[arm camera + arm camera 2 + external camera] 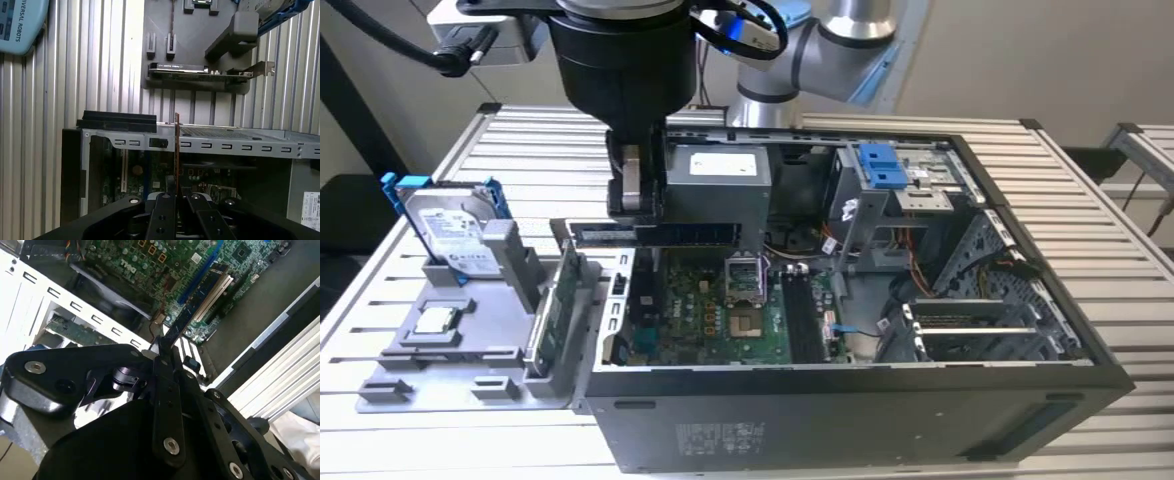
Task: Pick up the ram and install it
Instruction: 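Pick up the ram and move it above insertion slot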
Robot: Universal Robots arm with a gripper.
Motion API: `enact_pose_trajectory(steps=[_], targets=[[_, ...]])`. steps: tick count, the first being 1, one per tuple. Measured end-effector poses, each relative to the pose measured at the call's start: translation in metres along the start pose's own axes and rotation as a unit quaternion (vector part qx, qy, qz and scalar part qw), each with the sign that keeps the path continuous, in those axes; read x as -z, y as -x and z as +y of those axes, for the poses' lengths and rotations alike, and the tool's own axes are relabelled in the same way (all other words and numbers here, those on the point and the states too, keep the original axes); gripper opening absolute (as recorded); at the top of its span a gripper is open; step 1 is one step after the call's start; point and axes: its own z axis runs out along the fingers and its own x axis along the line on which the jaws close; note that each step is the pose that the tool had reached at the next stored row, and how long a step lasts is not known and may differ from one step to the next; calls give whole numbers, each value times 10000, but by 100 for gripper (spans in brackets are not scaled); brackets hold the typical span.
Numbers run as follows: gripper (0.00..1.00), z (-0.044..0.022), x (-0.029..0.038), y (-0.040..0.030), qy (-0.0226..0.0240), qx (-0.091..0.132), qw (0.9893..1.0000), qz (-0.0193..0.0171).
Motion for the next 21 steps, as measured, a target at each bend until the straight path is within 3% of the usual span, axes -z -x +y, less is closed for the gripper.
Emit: enact_pose_trajectory(steps=[21], targets=[[14, -334, 4, -12, 1, 0, 10000, 0]])
